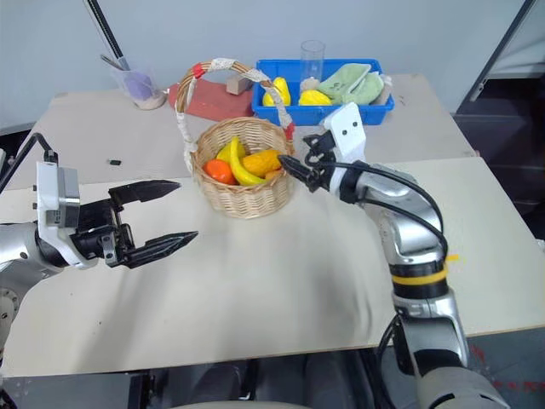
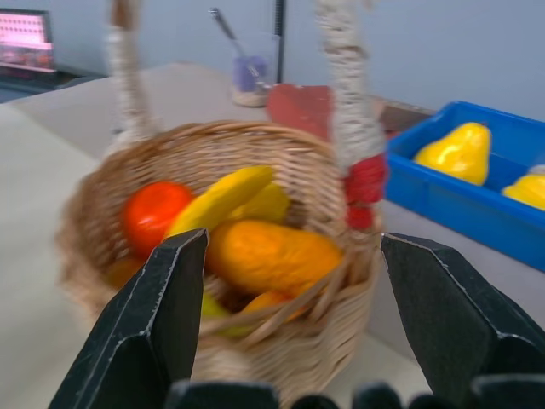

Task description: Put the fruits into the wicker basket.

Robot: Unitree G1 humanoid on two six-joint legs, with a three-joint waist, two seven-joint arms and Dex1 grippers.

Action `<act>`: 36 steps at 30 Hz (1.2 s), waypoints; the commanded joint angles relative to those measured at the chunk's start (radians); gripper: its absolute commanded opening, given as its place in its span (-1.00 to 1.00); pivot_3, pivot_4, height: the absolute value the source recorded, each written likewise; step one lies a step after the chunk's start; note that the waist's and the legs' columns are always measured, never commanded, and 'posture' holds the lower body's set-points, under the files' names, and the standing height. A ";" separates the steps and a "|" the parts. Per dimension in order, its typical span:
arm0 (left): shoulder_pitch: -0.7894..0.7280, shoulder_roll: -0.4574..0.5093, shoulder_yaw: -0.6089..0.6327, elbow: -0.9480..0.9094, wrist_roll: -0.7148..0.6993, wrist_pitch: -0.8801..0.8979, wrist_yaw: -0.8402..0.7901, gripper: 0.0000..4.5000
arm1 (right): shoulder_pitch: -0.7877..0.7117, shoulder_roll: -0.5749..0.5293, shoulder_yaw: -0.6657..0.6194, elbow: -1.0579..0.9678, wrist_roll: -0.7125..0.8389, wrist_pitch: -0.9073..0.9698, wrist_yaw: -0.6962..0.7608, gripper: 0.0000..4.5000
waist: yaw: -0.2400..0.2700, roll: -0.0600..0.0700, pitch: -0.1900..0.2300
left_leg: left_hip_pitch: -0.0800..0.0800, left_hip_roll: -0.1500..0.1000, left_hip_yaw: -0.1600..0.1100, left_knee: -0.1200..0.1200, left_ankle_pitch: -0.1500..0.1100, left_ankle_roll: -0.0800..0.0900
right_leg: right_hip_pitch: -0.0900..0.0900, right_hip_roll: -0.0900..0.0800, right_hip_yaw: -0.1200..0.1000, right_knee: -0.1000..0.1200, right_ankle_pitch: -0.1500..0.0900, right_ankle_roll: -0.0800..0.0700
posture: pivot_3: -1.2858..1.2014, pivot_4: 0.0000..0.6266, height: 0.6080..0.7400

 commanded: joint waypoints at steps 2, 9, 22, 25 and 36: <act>-0.022 0.002 -0.002 -0.008 -0.002 -0.001 0.001 1.00 | -0.105 0.031 -0.017 0.156 -0.048 -0.131 -0.033 0.59 | 0.000 0.000 0.000 | -0.001 0.000 0.000 0.000 0.001 -0.001 | 0.000 0.000 0.000 0.000 0.000 0.000 | 0.03 -0.52 1.00; -0.022 -0.005 -0.005 -0.016 -0.004 -0.003 0.014 1.00 | -0.208 0.084 -0.011 0.362 -0.066 -0.227 0.004 0.59 | -0.012 0.000 0.000 | -0.001 0.000 0.000 0.000 0.001 -0.002 | 0.000 0.000 0.000 0.000 0.000 0.000 | 0.03 -0.52 1.00; -0.026 -0.011 -0.016 -0.011 0.027 -0.025 0.007 1.00 | -0.222 0.093 -0.021 0.382 -0.080 -0.261 0.015 -0.97 | -0.022 0.000 0.000 | -0.001 0.001 0.000 0.000 0.001 -0.002 | -0.001 0.001 0.000 0.001 0.000 0.000 | 0.03 -0.52 1.00; -0.044 -0.018 -0.028 -0.008 0.028 -0.027 0.009 1.00 | -0.191 0.055 -0.042 0.336 -0.084 -0.267 0.005 -0.97 | -0.017 0.000 0.000 | -0.001 0.000 0.000 0.000 0.001 -0.002 | -0.001 0.000 0.000 0.001 0.000 0.000 | 0.03 -0.52 1.00; -0.144 -0.059 -0.089 0.028 0.049 -0.029 0.008 1.00 | -0.002 -0.225 -0.206 0.296 -0.122 -0.334 -0.080 -0.97 | 0.008 0.000 0.000 | -0.002 -0.002 0.001 0.001 0.001 -0.001 | 0.000 -0.002 0.000 -0.001 0.002 0.003 | 0.03 -0.52 1.00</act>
